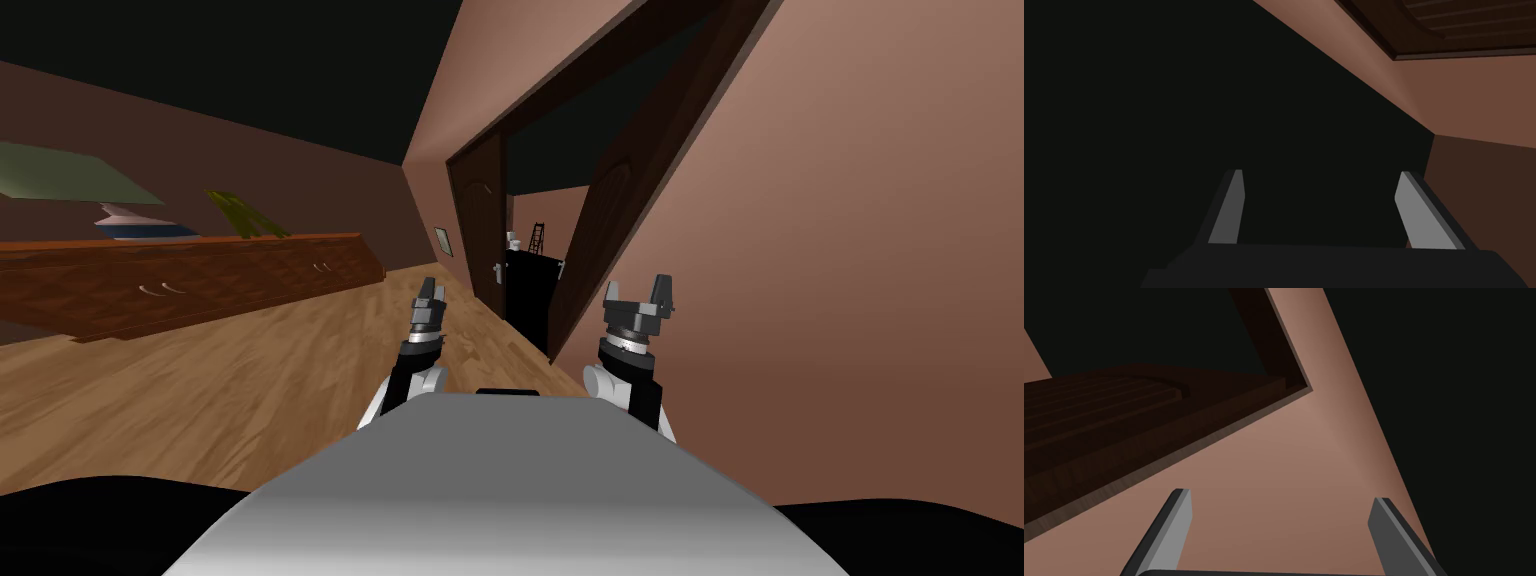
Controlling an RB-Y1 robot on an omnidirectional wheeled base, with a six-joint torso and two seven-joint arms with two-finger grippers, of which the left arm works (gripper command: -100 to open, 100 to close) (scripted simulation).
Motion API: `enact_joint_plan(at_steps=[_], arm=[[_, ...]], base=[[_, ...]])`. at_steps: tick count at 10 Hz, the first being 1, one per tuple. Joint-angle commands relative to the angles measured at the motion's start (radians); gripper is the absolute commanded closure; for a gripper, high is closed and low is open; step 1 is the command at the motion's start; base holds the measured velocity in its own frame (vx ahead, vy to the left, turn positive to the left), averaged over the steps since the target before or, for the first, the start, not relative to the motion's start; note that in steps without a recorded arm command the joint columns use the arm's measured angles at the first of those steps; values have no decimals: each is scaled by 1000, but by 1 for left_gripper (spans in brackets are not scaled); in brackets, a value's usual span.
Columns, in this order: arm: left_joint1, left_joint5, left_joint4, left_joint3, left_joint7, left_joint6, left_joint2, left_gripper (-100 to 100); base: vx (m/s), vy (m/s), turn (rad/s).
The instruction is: Push the door open
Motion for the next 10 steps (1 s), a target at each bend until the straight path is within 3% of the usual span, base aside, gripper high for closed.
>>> enact_joint_plan(at_steps=[1, 10], arm=[[-21, 3, 35, 6, 1, 1, 9, -100], [-121, 19, 207, 33, 7, 7, 38, -100]], base=[[55, 68, -128], [88, 109, -111]])
